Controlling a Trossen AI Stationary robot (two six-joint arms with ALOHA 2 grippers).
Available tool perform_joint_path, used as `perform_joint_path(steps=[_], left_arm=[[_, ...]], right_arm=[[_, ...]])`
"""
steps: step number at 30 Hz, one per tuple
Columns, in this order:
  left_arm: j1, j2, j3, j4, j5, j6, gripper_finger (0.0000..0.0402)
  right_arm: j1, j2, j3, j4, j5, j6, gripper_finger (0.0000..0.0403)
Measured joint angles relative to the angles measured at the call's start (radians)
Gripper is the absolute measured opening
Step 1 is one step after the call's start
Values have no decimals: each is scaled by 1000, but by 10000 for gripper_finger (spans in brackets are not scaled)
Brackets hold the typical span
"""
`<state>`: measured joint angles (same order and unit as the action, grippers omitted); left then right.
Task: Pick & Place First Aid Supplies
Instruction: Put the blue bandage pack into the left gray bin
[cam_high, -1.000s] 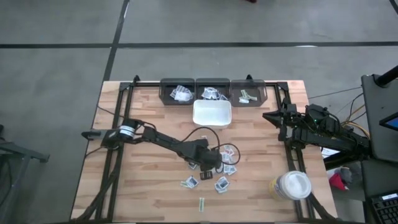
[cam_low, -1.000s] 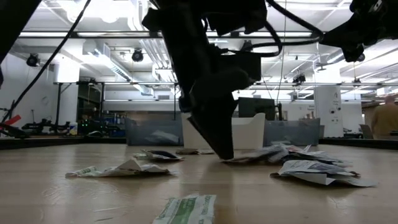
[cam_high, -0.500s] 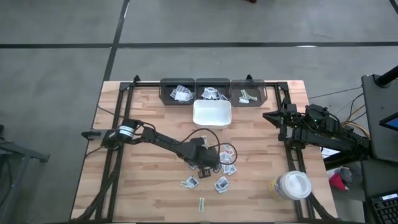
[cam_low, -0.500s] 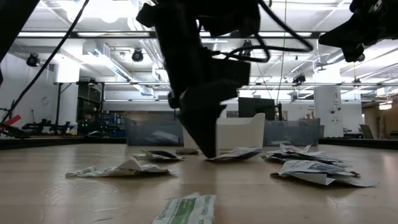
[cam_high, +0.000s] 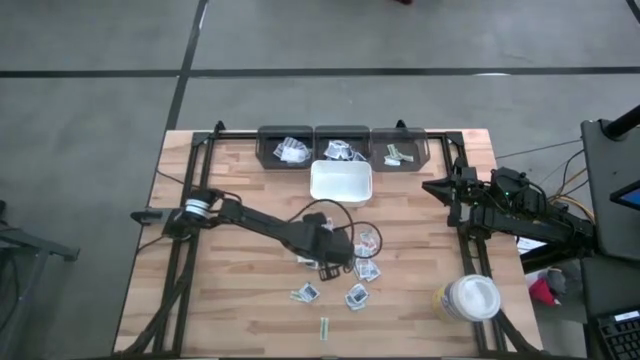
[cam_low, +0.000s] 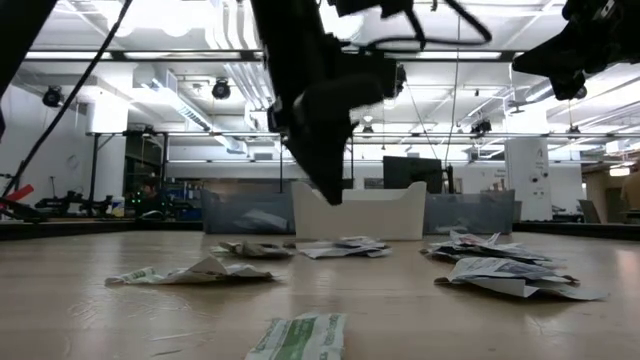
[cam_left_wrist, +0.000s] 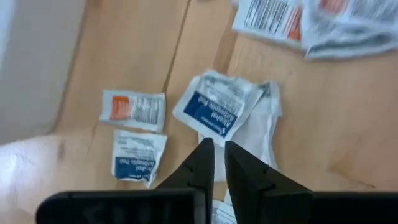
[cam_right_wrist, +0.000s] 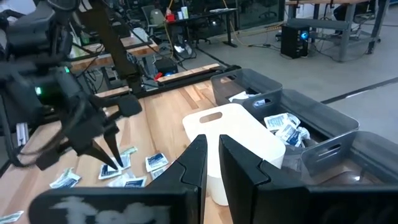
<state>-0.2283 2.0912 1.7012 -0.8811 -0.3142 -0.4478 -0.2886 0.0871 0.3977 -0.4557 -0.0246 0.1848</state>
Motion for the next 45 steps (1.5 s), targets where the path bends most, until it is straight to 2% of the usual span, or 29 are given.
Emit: perform_joint_path(steps=[8, 16, 21, 26, 30, 45], left_arm=[[0, 2, -50, 9, 48, -48, 42], [-6, 1, -77, 108, 165, -48, 43], [-5, 1, -86, 164, 201, -71, 71], [-5, 1, -87, 173, 200, -112, 114], [-5, 1, -89, 174, 200, -113, 134], [-5, -3, -235, 326, 195, -205, 137]], right_arm=[[0, 0, 0, -1, 0, 0, 38], [0, 0, 0, -1, 0, 0, 38], [0, 0, 0, -1, 0, 0, 38], [0, 0, 0, -1, 0, 0, 38], [0, 0, 0, -1, 0, 0, 38], [0, 0, 0, -1, 0, -1, 38]])
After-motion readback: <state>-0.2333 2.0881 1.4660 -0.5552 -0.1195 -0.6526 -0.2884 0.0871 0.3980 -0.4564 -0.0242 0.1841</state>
